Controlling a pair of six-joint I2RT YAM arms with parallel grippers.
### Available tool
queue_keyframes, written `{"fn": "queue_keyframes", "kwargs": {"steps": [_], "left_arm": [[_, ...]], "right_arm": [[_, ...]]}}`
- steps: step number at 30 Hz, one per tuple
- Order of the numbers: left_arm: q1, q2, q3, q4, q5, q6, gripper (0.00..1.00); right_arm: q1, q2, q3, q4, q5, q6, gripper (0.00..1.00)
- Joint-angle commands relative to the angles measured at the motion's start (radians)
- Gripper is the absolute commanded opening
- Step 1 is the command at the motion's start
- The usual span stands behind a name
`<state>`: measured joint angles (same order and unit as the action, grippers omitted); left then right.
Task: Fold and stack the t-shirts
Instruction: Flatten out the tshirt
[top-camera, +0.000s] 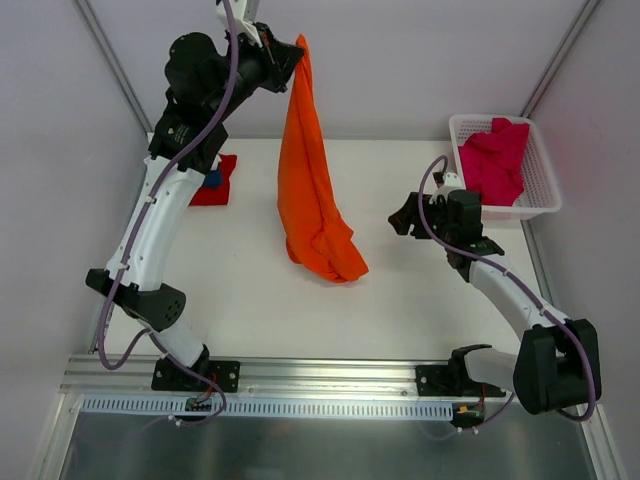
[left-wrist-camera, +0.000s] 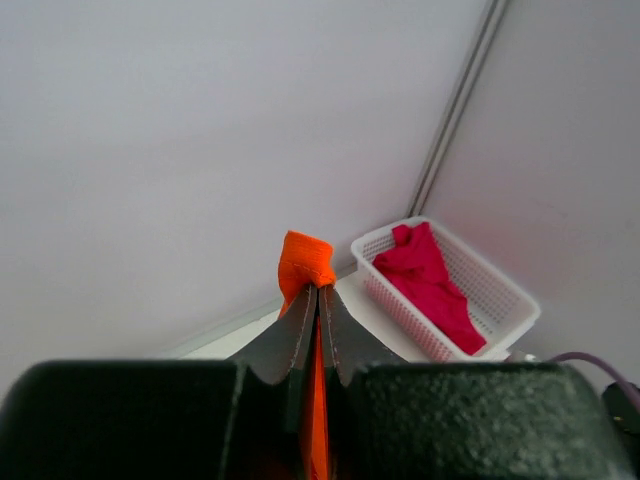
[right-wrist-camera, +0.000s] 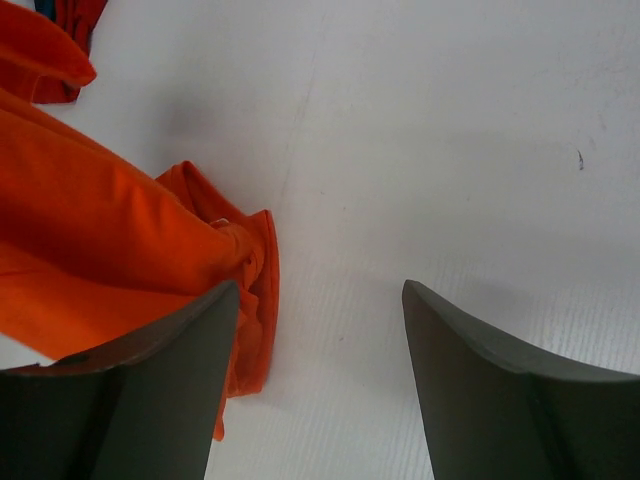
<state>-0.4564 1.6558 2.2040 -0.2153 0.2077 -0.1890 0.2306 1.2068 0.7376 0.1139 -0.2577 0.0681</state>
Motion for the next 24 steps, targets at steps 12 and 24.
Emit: {"fn": "queue_keyframes", "kwargs": {"steps": [12, 24], "left_arm": [[0.053, 0.222, -0.124, 0.048, -0.194, 0.091, 0.00], [0.168, 0.354, -0.226, 0.048, -0.326, 0.026, 0.00]], "right_arm": [[0.023, -0.079, -0.020, 0.020, -0.003, 0.015, 0.70], [0.125, -0.069, -0.061, -0.002, 0.018, 0.021, 0.70]]}}
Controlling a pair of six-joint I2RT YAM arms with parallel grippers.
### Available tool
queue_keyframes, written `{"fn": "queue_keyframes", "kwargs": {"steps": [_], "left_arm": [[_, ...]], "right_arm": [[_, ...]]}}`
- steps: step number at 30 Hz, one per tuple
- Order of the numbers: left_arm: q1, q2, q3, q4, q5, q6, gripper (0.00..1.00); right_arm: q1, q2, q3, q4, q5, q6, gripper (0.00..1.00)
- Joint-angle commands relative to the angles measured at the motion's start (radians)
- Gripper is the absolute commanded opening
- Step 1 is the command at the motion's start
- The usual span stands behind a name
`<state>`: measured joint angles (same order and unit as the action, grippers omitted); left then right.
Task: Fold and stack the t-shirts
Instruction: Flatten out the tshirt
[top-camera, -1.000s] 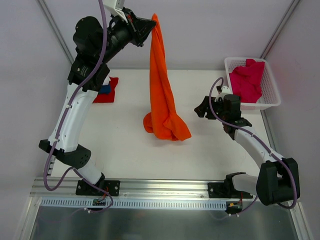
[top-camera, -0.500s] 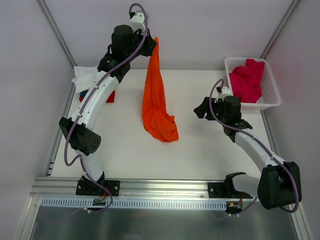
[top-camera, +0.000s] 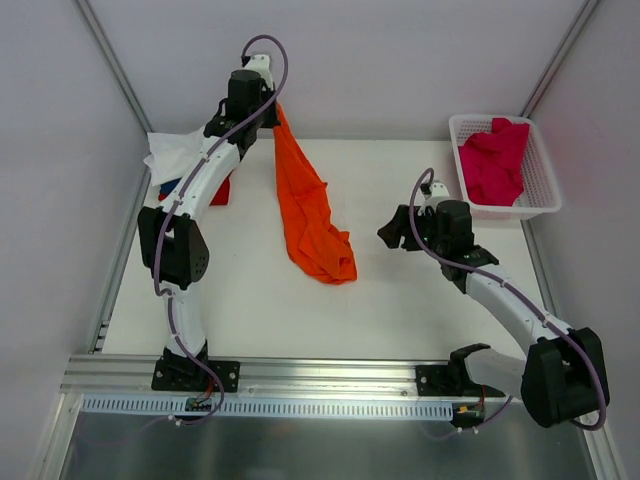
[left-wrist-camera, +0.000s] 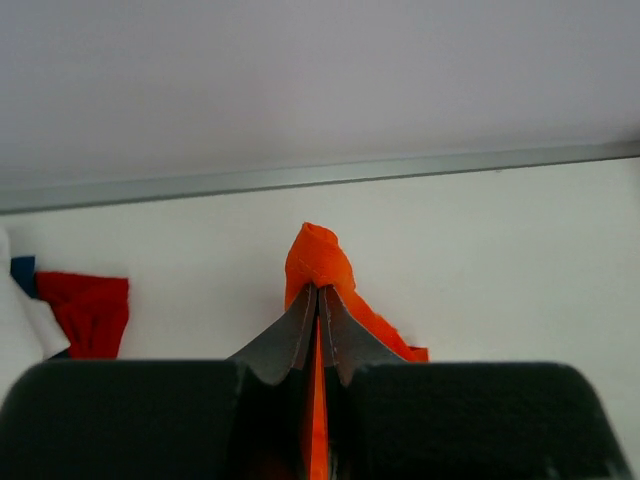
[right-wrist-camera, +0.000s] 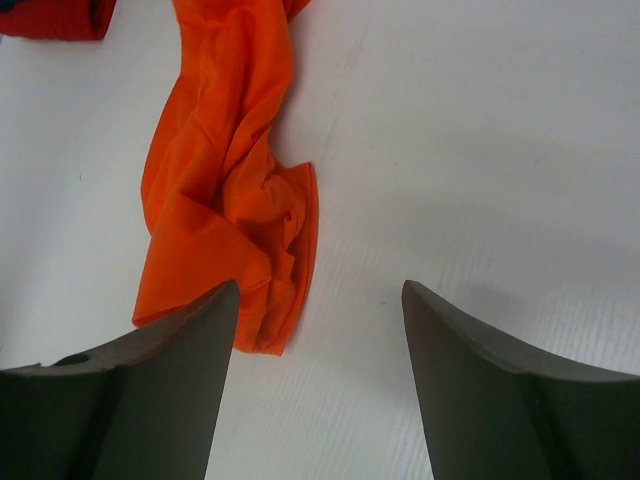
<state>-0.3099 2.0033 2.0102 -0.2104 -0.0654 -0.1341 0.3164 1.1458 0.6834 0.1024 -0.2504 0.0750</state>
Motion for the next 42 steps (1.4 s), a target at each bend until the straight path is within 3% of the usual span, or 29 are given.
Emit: {"fn": "queue_keyframes", "kwargs": {"steps": [1, 10, 28, 42], "left_arm": [[0.032, 0.009, -0.040, 0.043, -0.069, -0.030, 0.00], [0.084, 0.071, -0.105, 0.046, -0.086, -0.053, 0.00], [0.100, 0.190, -0.096, 0.046, -0.074, -0.071, 0.00], [0.101, 0.176, -0.131, 0.048, -0.057, -0.079, 0.00]], "right_arm": [[0.050, -0.005, -0.010, 0.008, 0.016, 0.016, 0.70], [0.199, 0.028, -0.021, 0.003, 0.062, 0.045, 0.70], [0.450, 0.114, 0.002, 0.036, 0.137, 0.134, 0.65], [0.504, 0.262, 0.102, 0.095, 0.138, 0.124, 0.57]]}}
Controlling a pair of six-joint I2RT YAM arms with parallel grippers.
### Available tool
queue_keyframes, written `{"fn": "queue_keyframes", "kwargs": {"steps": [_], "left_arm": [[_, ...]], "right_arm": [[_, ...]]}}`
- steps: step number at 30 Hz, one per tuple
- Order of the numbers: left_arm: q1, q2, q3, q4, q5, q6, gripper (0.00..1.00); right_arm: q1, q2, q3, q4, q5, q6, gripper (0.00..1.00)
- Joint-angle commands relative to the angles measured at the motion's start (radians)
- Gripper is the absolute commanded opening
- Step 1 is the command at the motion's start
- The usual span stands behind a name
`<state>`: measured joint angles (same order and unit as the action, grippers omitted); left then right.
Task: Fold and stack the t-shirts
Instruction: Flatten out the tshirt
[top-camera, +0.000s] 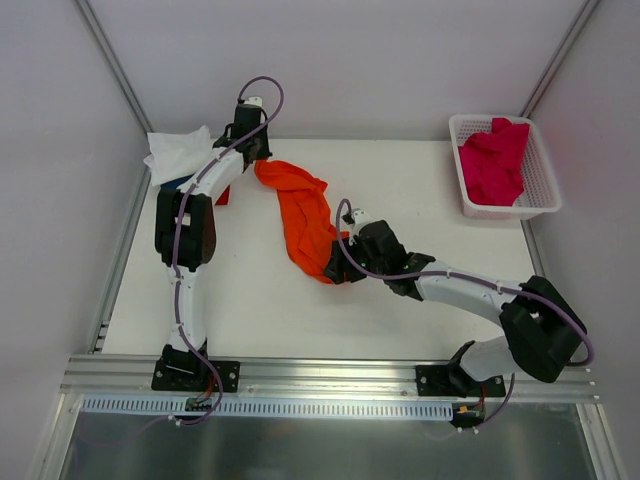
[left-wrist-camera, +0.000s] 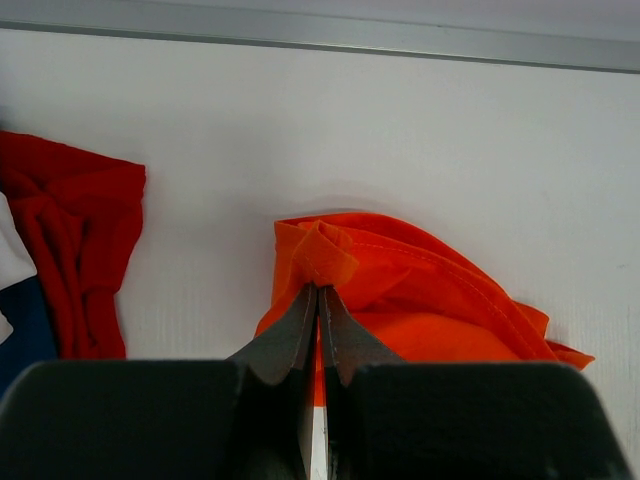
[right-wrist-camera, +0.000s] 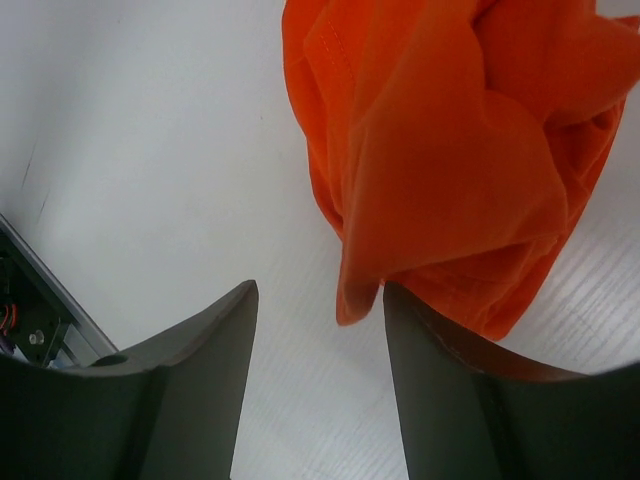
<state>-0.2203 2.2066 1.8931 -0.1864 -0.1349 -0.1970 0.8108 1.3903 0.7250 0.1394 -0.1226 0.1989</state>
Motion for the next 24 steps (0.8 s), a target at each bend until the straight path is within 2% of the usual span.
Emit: {"fn": "queue_keyframes", "kwargs": {"steps": [1, 3, 6, 16, 20, 24], "left_arm": [[0.012, -0.030, -0.014, 0.024, 0.012, -0.016, 0.00], [0.012, -0.031, -0.019, 0.025, 0.012, -0.015, 0.00], [0.012, -0.036, -0.022, 0.027, 0.012, -0.015, 0.00], [0.013, -0.056, -0.034, 0.031, 0.014, -0.012, 0.00], [0.015, -0.061, -0.040, 0.031, 0.014, -0.013, 0.00], [0.016, -0.067, -0.046, 0.031, 0.014, -0.013, 0.00]], "right_arm": [[0.010, 0.032, 0.068, 0.057, 0.009, -0.003, 0.57], [0.010, 0.044, 0.093, 0.057, 0.005, -0.009, 0.55], [0.010, 0.067, 0.113, 0.062, -0.003, -0.012, 0.45], [0.010, 0.061, 0.097, 0.075, 0.000, 0.000, 0.43], [0.010, 0.053, 0.085, 0.088, -0.003, 0.010, 0.31], [0.010, 0.049, 0.079, 0.089, 0.000, 0.016, 0.25]]}}
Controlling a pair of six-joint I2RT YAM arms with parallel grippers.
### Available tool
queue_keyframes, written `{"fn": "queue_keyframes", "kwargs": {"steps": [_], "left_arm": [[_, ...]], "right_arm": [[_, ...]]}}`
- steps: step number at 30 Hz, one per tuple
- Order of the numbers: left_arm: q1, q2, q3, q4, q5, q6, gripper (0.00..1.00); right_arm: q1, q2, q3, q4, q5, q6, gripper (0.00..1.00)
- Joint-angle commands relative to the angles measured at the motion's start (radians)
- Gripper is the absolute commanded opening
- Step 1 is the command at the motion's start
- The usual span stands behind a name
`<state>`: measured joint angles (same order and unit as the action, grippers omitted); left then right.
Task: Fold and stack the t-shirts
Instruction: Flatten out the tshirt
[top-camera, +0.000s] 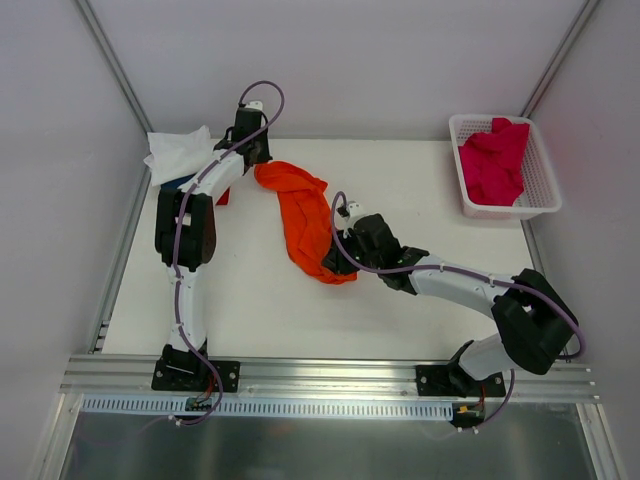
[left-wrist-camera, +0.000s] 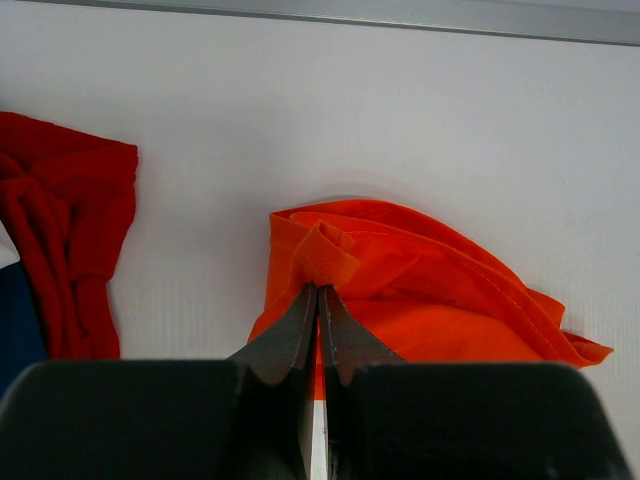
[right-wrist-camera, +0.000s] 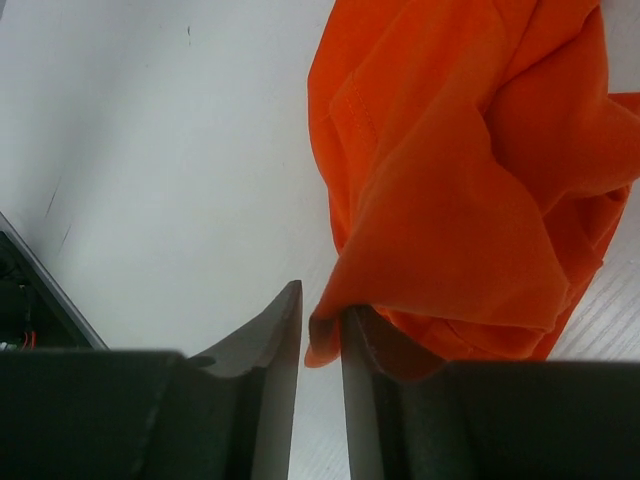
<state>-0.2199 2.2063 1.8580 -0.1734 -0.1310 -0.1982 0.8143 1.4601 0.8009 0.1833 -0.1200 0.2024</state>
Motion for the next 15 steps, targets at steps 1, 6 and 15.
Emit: {"fn": "queue_keyframes", "kwargs": {"steps": [1, 6, 15], "left_arm": [[0.017, -0.068, -0.011, 0.018, 0.010, -0.012, 0.00], [0.017, -0.076, -0.016, 0.020, 0.010, -0.012, 0.00], [0.022, -0.095, -0.049, 0.029, 0.008, -0.012, 0.00]], "right_arm": [[0.006, -0.024, 0.001, 0.045, -0.001, 0.012, 0.23], [0.006, -0.032, 0.000, 0.042, 0.009, 0.015, 0.00], [-0.016, -0.142, 0.009, -0.004, 0.097, -0.055, 0.00]]}}
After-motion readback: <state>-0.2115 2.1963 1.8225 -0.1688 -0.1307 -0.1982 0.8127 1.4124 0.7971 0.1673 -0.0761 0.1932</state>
